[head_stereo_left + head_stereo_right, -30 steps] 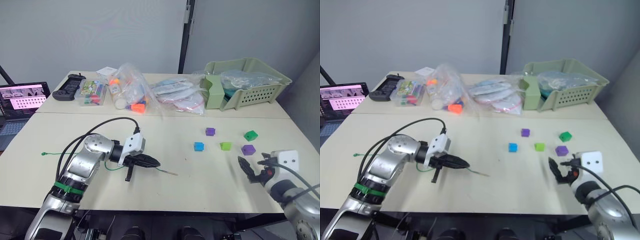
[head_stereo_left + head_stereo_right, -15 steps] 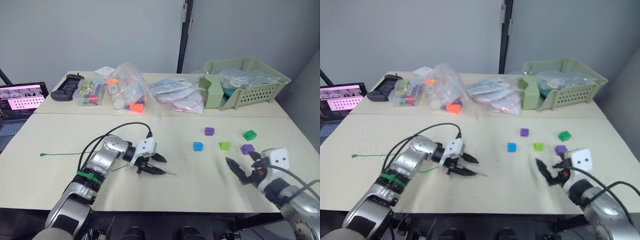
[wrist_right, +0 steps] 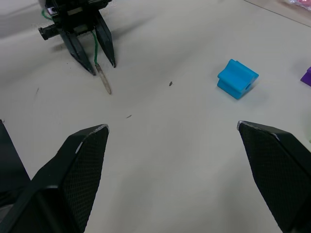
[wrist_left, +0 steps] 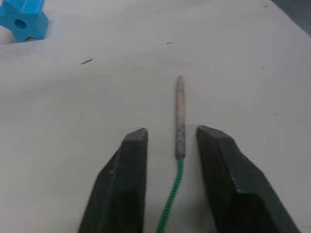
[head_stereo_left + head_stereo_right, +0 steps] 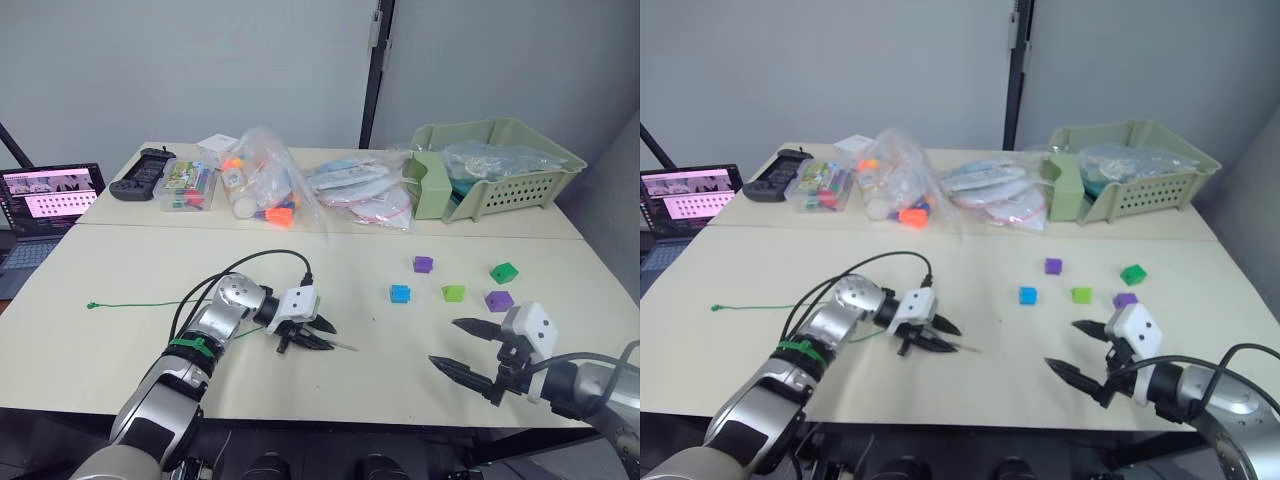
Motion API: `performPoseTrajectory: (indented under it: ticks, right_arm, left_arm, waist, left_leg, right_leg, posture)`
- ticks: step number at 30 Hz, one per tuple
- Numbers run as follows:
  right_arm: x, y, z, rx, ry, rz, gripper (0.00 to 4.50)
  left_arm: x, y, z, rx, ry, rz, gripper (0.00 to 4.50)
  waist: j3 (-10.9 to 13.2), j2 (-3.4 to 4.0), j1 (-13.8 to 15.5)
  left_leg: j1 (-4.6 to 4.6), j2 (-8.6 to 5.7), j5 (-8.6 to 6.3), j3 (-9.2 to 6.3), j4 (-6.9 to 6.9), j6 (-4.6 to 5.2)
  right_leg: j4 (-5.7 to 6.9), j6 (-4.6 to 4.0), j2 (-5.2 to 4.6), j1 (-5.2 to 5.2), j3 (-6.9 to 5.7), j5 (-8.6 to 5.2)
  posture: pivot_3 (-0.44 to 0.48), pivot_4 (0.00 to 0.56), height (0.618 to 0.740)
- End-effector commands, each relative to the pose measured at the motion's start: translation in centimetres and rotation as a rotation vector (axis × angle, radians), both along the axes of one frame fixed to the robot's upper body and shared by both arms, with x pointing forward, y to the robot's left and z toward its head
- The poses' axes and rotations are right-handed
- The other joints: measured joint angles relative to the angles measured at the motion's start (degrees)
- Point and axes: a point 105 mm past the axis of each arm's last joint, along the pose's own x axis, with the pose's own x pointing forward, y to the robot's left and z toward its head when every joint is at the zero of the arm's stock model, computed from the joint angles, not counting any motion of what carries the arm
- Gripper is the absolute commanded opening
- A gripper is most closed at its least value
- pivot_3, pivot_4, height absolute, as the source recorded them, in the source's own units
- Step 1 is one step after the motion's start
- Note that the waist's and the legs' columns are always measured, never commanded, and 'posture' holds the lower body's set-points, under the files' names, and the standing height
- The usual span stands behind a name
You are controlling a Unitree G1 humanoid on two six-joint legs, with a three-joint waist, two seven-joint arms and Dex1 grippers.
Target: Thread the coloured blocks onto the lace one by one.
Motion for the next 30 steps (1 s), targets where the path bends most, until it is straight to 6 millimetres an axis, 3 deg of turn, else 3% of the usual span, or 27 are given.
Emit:
performPoseTrajectory:
  ticks: [1,2,10,16,21,23,26,30]
  right_arm:
    - [0.0,0.5,0.9,0.000,-0.043,0.024,4.50]
    - [0.0,0.6,0.9,0.000,-0.043,0.024,4.50]
    - [0.2,0.7,0.7,0.014,-0.059,-0.017,4.50]
    - [0.8,-0.5,0.6,0.031,-0.087,-0.140,4.50]
    - [2.4,-2.9,0.5,0.044,-0.135,-0.369,4.50]
    - [3.5,-4.7,0.4,0.034,-0.159,-0.516,4.50]
    - [5.5,-7.6,0.6,0.014,-0.186,-0.713,4.50]
    - [8.0,-9.7,1.0,-0.020,-0.183,-0.822,4.50]
  left_arm:
    - [-0.5,0.8,-2.7,0.113,0.009,0.012,0.20]
    - [-0.6,0.8,-2.7,0.114,0.005,0.008,0.01]
    - [-1.1,0.4,0.3,0.005,0.009,-0.010,0.01]
    - [-0.4,1.9,4.3,-0.009,-0.027,0.008,0.01]
    - [-1.2,4.2,5.0,0.059,-0.022,0.001,0.01]
    - [-1.6,4.7,5.1,0.072,-0.024,0.010,0.01]
    - [-2.3,4.9,5.1,0.075,-0.027,0.018,0.01]
    - [-3.0,4.6,5.1,0.059,-0.021,0.030,0.01]
  waist:
    - [0.0,0.00,0.0]
    - [0.0,0.00,0.0]
    - [0.0,0.01,-0.3]
    - [0.0,0.00,-0.3]
    - [0.0,0.03,-0.4]
    - [0.0,0.03,-0.4]
    - [0.0,0.04,-0.5]
    - [0.0,0.04,-0.3]
  left_leg:
    - [0.15,0.01,0.00,0.00,-0.01,0.00]
    - [0.21,0.01,-0.01,-0.01,-0.01,0.01]
    - [0.22,0.07,-0.03,-0.04,-0.06,0.03]
    - [0.09,0.07,-0.03,-0.04,-0.05,0.03]
    - [-0.19,0.07,-0.03,-0.01,-0.05,0.03]
    - [-0.21,0.08,-0.03,-0.01,-0.05,0.03]
    - [-0.21,0.13,-0.03,0.04,-0.05,0.03]
    - [-0.23,0.11,-0.02,0.07,-0.05,0.03]
  right_leg:
    - [-0.04,0.02,0.00,0.16,-0.01,-0.01]
    - [-0.06,0.05,0.00,0.26,-0.02,-0.03]
    - [-0.07,0.04,0.02,0.26,-0.03,-0.03]
    - [-0.04,0.03,0.02,0.05,-0.03,-0.03]
    - [0.04,0.01,0.01,-0.31,0.03,-0.01]
    - [0.04,0.00,0.00,-0.33,0.02,-0.01]
    - [0.04,-0.01,-0.02,-0.35,0.05,0.00]
    - [0.05,-0.02,-0.01,-0.38,0.05,0.00]
  posture:
    - [0.000,0.150,0.740]
    - [0.000,0.150,0.740]
    - [0.000,0.150,0.740]
    - [0.000,0.150,0.740]
    - [0.000,0.150,0.740]
    - [0.000,0.150,0.740]
    - [0.000,0.150,0.740]
    - [0.000,0.150,0.740]
